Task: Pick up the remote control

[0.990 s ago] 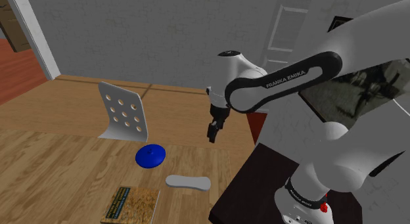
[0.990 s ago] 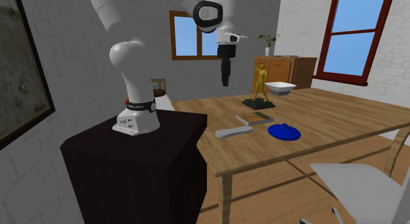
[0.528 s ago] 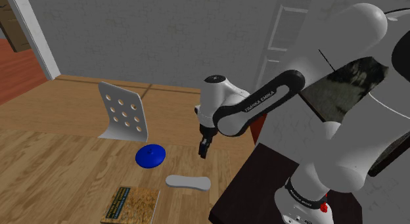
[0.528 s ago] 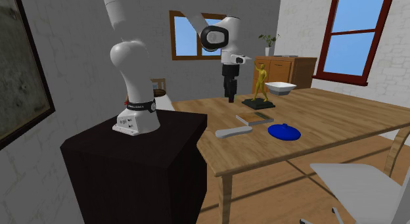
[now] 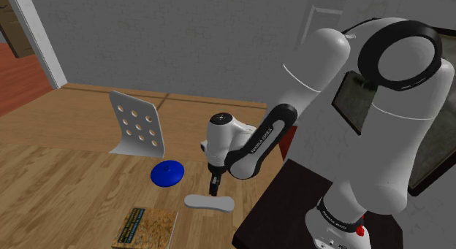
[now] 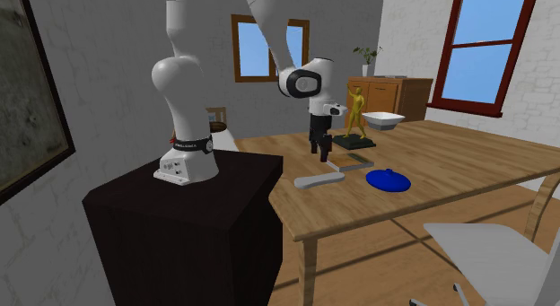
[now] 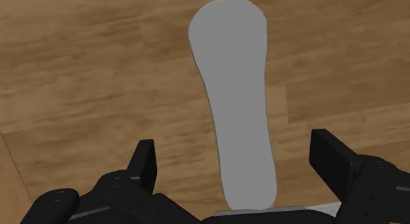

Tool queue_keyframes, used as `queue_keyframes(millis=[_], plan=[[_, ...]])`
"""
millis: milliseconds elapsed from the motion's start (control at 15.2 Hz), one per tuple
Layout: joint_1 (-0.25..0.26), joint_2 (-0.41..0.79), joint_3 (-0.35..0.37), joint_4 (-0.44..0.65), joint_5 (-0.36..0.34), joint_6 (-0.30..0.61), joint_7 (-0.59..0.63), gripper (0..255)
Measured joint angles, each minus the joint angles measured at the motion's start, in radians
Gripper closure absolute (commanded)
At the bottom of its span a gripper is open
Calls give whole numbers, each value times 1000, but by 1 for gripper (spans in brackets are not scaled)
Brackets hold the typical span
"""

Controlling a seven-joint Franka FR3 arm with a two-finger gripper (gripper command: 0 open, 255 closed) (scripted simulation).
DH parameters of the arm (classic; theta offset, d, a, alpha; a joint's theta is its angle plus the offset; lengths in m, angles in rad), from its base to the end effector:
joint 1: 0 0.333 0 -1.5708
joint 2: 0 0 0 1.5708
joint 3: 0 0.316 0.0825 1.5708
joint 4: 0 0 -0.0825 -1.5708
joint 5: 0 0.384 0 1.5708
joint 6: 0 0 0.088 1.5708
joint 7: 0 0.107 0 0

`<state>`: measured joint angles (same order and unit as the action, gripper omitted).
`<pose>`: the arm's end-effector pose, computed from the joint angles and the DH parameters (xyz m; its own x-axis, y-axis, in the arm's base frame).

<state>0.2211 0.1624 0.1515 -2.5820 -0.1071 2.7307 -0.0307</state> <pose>0.4109 0.1675 0.2020 0.8776 0.4792 -0.0120 0.4794 -0.8775 0.0169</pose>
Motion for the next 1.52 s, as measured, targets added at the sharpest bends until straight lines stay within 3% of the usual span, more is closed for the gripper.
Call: queue_keyframes(millis=[264,858,924,1518], plan=[[50,185,-33,76,-99,107,38,0],[106,333,-87,125,-153,207,79,0],[108,340,-90,127,-155,212,80,255],[110,345,-92,129,-157,219,80,255]])
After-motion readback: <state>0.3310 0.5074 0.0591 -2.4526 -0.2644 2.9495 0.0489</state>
